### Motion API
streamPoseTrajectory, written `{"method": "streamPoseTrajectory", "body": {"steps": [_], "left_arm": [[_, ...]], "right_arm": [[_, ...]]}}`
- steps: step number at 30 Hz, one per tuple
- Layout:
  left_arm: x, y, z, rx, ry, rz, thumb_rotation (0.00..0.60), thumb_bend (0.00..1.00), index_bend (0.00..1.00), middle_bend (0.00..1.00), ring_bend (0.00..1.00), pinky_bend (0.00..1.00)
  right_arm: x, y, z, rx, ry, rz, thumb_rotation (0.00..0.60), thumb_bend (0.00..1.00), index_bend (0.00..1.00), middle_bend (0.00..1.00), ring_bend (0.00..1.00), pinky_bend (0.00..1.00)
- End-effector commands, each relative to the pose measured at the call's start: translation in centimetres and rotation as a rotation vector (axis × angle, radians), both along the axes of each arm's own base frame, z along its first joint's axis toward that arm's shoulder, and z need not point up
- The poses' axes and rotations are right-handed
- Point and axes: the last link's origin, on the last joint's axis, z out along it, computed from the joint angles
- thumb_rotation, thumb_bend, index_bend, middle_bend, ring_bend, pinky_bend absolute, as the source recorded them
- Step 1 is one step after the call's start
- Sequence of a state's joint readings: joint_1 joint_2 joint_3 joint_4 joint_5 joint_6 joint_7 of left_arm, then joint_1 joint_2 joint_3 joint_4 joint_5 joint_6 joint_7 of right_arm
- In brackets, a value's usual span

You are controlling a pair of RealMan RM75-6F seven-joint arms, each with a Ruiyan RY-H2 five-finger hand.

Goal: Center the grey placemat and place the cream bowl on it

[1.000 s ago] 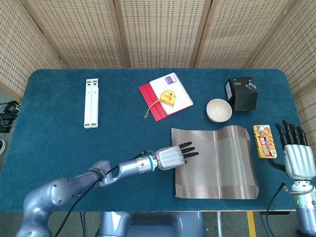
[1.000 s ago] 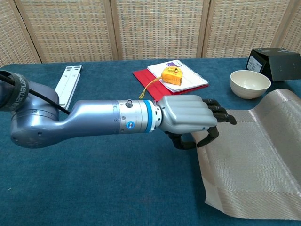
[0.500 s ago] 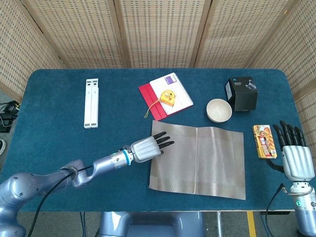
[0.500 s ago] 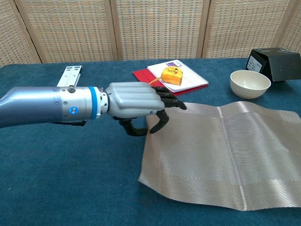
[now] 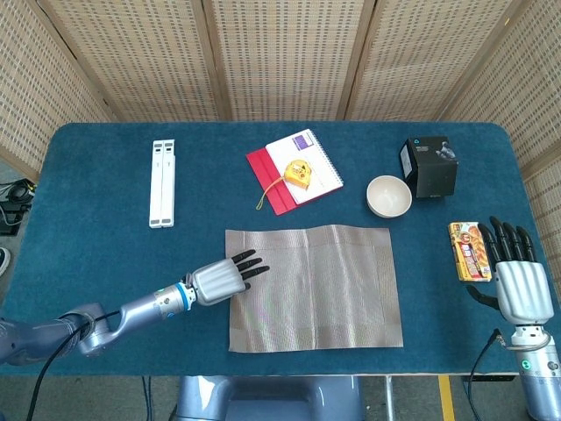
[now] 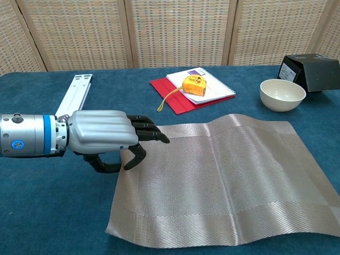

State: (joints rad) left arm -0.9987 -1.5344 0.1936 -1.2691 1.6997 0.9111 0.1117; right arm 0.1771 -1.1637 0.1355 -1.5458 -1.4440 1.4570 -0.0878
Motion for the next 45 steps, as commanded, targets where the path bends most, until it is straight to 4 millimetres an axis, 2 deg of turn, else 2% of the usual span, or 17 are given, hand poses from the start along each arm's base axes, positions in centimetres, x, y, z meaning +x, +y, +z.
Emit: {"method": "streamPoseTrajectory", "body": {"steps": [1,13,27,28,30,32,34,41,43,45], "left_arm": [[-0.5,-0.1,0.2,0.008,0.012,-0.003,0.600,0.54,0.89,0.00,0.00,0.00],[-3.0,-0.3,1.2,0.020,0.058,0.024,0.600,0.54,0.89,0.00,0.00,0.00],[-3.8,-0.4,1.5,0.020,0.075,0.026,0.600,0.54,0.88,0.00,0.00,0.00],[-3.8,-0.4,1.5,0.021,0.073,0.024,0.600,0.54,0.86,0.00,0.00,0.00],[-3.9,-0.2,1.8,0.026,0.075,0.011,0.600,0.43,0.66,0.00,0.00,0.00],[-3.8,0.0,2.3,0.032,0.055,0.006,0.600,0.13,0.20,0.00,0.00,0.00],[-3.6,0.1,3.0,0.040,0.021,0.007,0.600,0.01,0.01,0.00,0.00,0.00],[-3.2,1.3,8.9,0.150,-0.149,0.045,0.600,0.00,0.00,0.00,0.00,0.00],[-3.5,1.6,10.3,0.201,-0.173,0.072,0.600,0.00,0.00,0.00,0.00,0.00],[-4.6,2.2,12.5,0.301,-0.206,0.188,0.600,0.00,0.00,0.00,0.00,0.00]], "right_arm": [[0.0,0.0,0.0,0.001,0.000,0.001,0.600,0.00,0.00,0.00,0.00,0.00],[0.2,0.2,0.2,-0.002,-0.005,0.006,0.600,0.00,0.00,0.00,0.00,0.00],[0.2,0.3,0.3,-0.001,-0.005,0.008,0.600,0.00,0.00,0.00,0.00,0.00],[0.2,0.3,0.3,-0.001,-0.005,0.008,0.600,0.00,0.00,0.00,0.00,0.00],[0.2,0.3,0.3,-0.001,-0.003,0.007,0.600,0.00,0.00,0.00,0.00,0.00],[0.2,0.3,0.3,-0.001,-0.003,0.005,0.600,0.00,0.00,0.00,0.00,0.00],[0.2,0.3,0.3,-0.001,-0.003,0.004,0.600,0.00,0.00,0.00,0.00,0.00],[-0.1,0.1,-0.1,0.013,0.009,-0.010,0.600,0.00,0.00,0.00,0.00,0.00],[-0.2,0.0,-0.2,0.018,0.016,-0.016,0.600,0.00,0.00,0.00,0.00,0.00],[-0.5,-0.4,-0.5,0.026,0.032,-0.032,0.600,0.00,0.00,0.00,0.00,0.00]]}}
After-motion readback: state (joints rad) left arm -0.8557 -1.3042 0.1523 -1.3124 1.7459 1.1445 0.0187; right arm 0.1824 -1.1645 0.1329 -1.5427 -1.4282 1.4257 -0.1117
